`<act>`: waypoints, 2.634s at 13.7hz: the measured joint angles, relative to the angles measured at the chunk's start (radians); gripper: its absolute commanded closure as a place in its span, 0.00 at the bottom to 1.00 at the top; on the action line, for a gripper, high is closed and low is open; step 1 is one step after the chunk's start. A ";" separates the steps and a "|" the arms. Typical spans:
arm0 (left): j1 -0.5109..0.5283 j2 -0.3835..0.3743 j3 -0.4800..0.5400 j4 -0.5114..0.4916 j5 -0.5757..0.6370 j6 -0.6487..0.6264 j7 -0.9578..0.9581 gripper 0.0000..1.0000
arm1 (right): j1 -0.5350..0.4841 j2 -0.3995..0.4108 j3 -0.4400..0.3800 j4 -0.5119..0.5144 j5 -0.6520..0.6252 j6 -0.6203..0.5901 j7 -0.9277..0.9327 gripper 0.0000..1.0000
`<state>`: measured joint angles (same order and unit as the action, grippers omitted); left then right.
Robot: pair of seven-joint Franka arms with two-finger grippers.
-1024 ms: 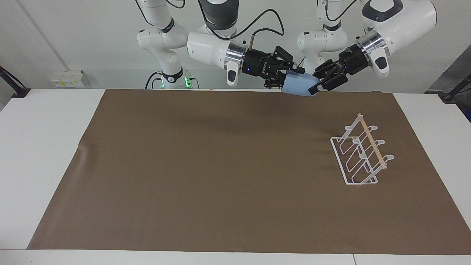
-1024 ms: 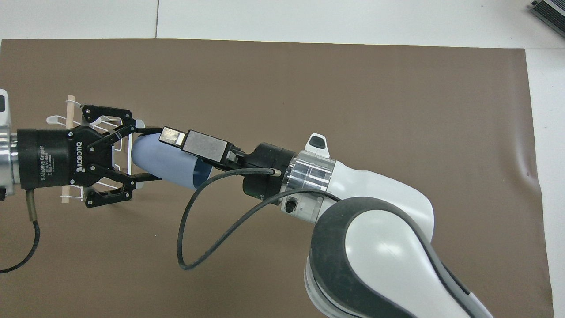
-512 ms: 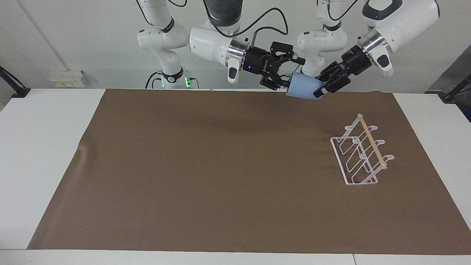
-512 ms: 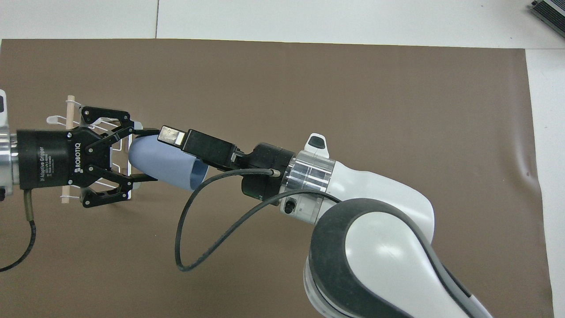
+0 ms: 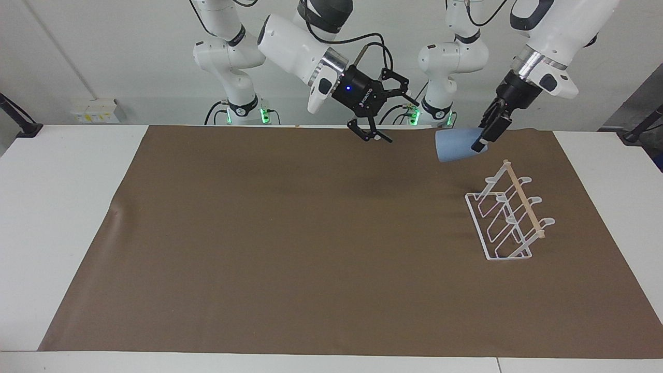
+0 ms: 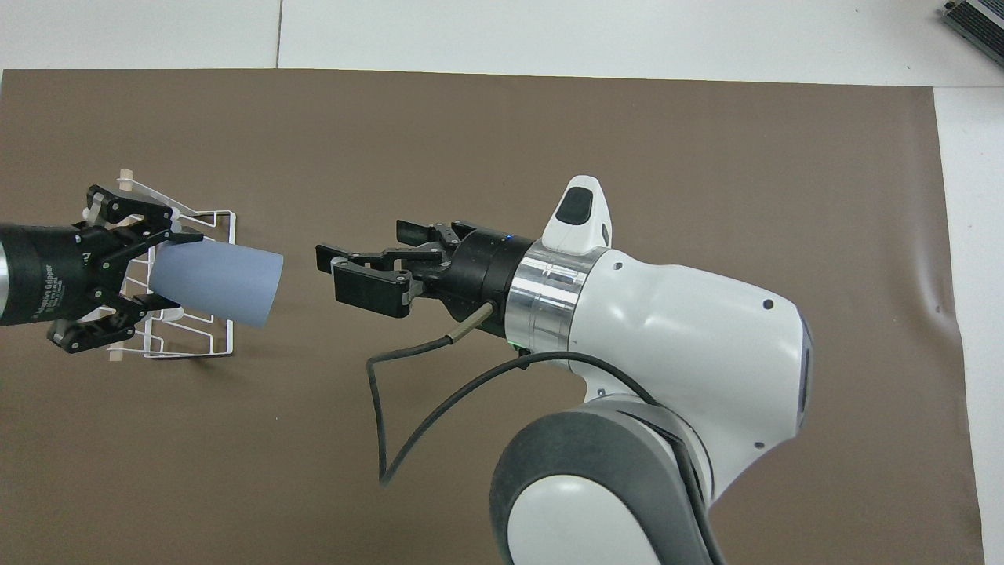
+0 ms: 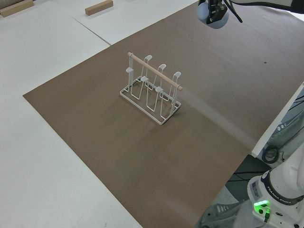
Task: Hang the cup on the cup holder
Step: 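Open the right gripper and withdraw it while the left gripper holds the cup, then lower the cup onto a rack hook with the left gripper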
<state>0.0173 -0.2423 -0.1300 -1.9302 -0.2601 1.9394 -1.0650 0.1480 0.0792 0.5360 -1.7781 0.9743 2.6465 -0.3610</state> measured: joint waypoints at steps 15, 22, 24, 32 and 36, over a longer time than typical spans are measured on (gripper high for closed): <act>-0.003 0.192 0.009 -0.011 0.662 0.346 -0.044 1.00 | -0.025 0.004 -0.431 0.272 -0.902 -0.919 0.113 0.00; -0.005 0.237 0.003 -0.022 0.768 0.351 -0.099 1.00 | -0.075 0.004 -0.593 0.288 -0.936 -1.059 0.175 0.00; -0.011 0.237 0.001 -0.033 0.769 0.351 -0.103 1.00 | -0.075 0.006 -0.613 0.275 -0.936 -1.060 0.192 0.00; -0.013 0.236 -0.002 -0.087 0.779 0.369 -0.106 1.00 | -0.069 -0.011 -0.619 0.197 -0.936 -1.028 0.289 0.00; -0.013 0.236 -0.002 -0.138 0.791 0.417 -0.108 1.00 | -0.069 -0.030 -0.629 0.199 -0.936 -1.042 0.313 0.00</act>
<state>0.0041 -0.0058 -0.1317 -2.0685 0.5304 2.3565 -1.1734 0.0789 0.0497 -0.0934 -1.5787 0.0380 1.6050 -0.0481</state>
